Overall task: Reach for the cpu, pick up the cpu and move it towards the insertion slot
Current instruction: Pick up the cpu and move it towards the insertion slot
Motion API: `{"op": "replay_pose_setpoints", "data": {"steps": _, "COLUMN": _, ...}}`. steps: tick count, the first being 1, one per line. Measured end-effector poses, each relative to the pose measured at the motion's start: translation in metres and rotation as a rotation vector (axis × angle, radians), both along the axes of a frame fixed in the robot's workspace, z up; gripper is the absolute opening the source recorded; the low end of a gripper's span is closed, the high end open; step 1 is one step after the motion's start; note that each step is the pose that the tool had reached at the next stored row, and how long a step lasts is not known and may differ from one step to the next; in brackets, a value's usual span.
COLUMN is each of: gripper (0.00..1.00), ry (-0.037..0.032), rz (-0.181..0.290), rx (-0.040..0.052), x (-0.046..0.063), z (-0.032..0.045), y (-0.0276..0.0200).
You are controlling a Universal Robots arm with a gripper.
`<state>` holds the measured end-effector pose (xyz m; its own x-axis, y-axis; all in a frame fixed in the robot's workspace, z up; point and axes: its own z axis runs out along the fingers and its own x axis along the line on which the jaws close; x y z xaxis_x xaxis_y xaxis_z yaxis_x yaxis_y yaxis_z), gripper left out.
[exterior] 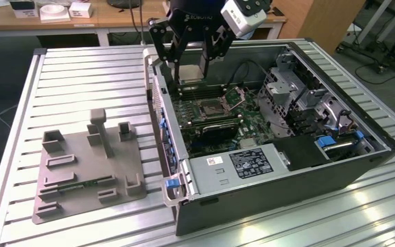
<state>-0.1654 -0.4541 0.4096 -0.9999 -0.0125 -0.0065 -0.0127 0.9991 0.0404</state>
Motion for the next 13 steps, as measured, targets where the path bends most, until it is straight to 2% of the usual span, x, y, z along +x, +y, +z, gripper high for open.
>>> {"op": "replay_pose_setpoints", "data": {"steps": 7, "gripper": 0.55, "ry": 0.0000, "rz": 0.000, "rx": 0.0001, "x": 0.0003, "z": 0.0000, "y": 0.0004}}
{"op": "replay_pose_setpoints", "data": {"steps": 13, "gripper": 0.55, "ry": 0.0000, "rz": 0.000, "rx": 0.0000, "x": 0.0002, "z": -0.0003, "y": 0.0066}}
